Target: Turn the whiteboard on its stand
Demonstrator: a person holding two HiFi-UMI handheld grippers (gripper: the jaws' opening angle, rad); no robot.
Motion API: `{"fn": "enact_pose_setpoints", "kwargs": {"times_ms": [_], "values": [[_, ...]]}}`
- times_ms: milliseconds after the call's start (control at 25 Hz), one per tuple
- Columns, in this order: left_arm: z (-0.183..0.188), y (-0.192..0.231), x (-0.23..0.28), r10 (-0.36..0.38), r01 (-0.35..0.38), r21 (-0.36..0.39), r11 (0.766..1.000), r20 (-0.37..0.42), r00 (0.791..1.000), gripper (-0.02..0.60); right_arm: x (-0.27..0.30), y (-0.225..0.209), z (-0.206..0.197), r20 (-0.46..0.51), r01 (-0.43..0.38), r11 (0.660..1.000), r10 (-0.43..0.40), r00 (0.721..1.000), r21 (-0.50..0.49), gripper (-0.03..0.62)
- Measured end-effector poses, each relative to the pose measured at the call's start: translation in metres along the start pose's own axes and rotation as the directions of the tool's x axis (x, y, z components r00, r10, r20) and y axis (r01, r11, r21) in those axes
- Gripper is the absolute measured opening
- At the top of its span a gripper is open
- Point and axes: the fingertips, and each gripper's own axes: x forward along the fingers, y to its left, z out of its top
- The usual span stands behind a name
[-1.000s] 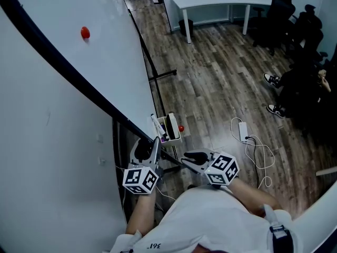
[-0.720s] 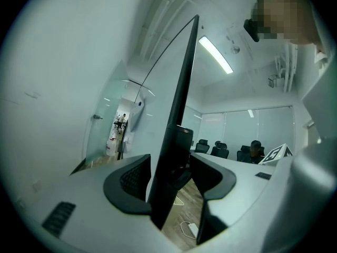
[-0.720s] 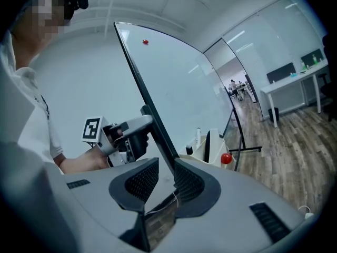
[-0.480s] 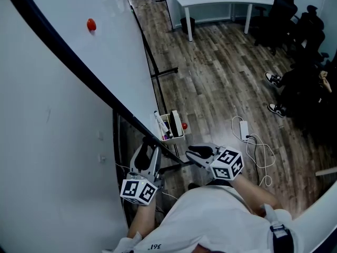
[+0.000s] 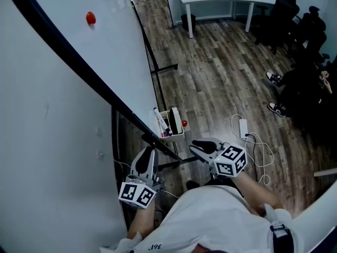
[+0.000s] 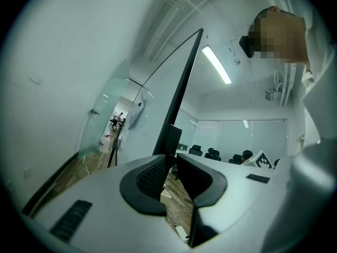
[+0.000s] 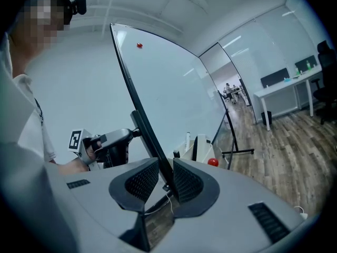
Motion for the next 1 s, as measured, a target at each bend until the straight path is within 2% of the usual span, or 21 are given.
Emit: {"fn": "enact_pose_setpoints", "kwargs": {"times_ms": [240,400,760,1000], "values": [[-0.007,-0.025,-0.001,-0.004,0.004,-0.015,1.000,-0.013,1.000,0.046,-0.017,-0.012,0.009,0.011,-0.020,1.000,0.020,1.000,-0.007,0.097],[-0.022,-0.059,0.014,-0.034,0.033,-0.032,0.999,-0.038,0.999,0.046,-0.043,-0.025,0.019,0.016,-0.024,1.000,0.024,1.000,-0.017,0.097],[-0.069,-0.159,0.073,-0.144,0.140,-0.044,0.989,-0.122,0.982,0.043,-0.134,-0.078,0.024,0.040,0.041,0.999,-0.041,0.998,-0.009,0.097],[-0.086,-0.206,0.099,-0.197,0.192,-0.052,0.980,-0.153,0.968,0.043,-0.181,-0.110,0.029,0.067,0.093,0.996,-0.093,0.993,0.007,0.095]]}}
